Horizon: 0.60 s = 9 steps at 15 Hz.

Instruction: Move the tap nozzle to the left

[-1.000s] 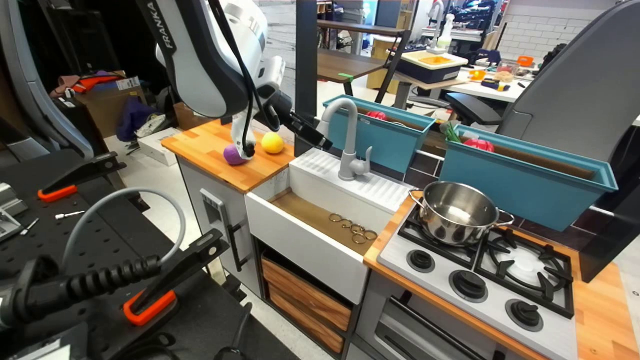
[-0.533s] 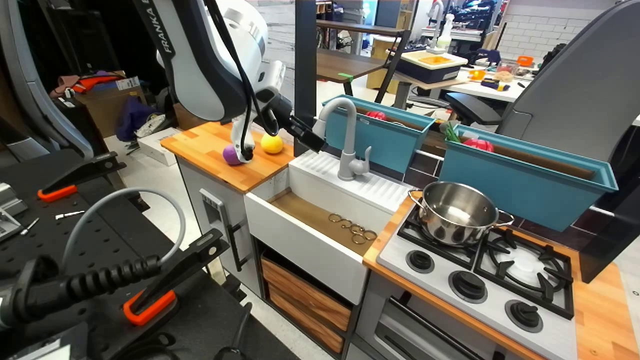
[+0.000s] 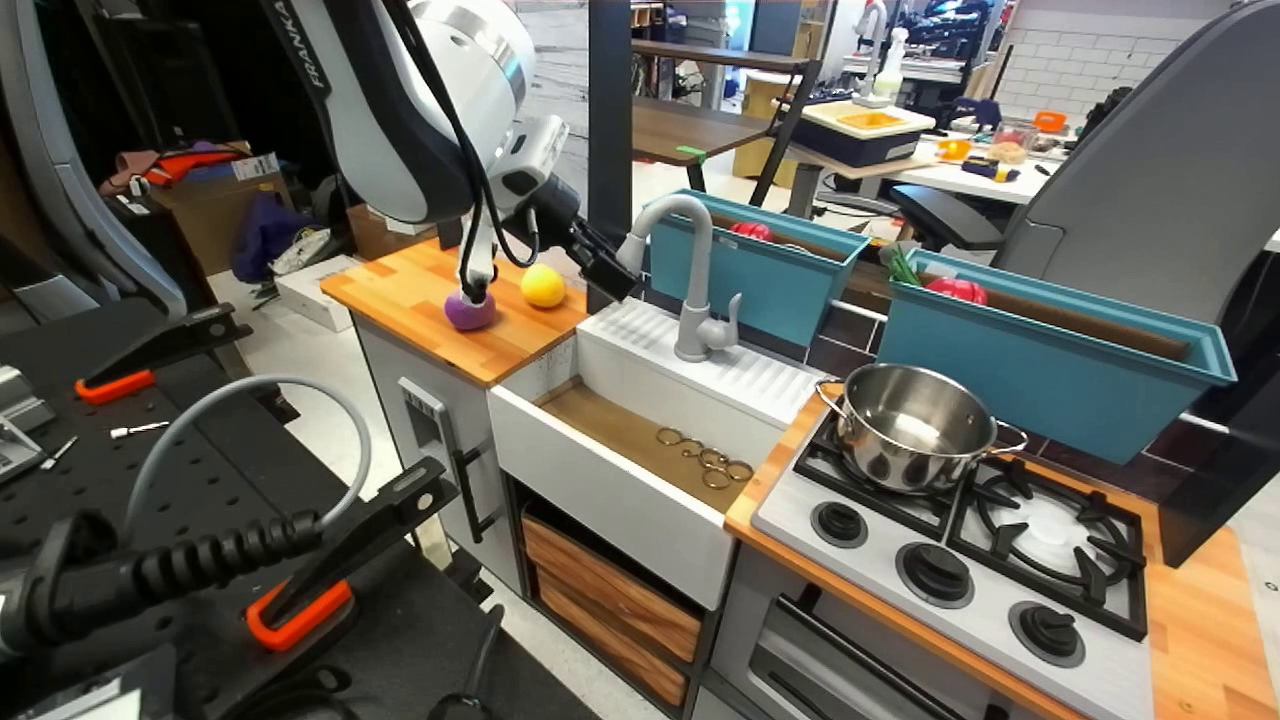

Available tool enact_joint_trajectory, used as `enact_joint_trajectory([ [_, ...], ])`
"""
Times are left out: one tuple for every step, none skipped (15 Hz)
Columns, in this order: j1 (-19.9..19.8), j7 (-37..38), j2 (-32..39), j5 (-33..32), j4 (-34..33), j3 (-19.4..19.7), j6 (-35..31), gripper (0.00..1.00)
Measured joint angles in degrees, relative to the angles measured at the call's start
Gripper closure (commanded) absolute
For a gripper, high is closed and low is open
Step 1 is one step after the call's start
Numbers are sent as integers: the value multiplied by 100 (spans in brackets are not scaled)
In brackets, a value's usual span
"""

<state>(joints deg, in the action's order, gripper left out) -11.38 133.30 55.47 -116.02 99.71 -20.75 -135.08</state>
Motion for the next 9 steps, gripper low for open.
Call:
enact_joint_trajectory([
  [75,66,13,132,-57,39,13,89],
  [162,137,34,287,-121,88,34,89],
  [263,224,65,444,-205,138,65,89],
  [365,297,102,653,-297,183,107,89],
  [479,379,148,906,-419,232,148,89],
  [587,437,185,1186,-534,278,199,89],
  [693,489,223,1481,-654,315,270,89],
  [803,551,263,1779,-776,360,342,89],
  [911,617,311,2061,-908,418,400,89],
])
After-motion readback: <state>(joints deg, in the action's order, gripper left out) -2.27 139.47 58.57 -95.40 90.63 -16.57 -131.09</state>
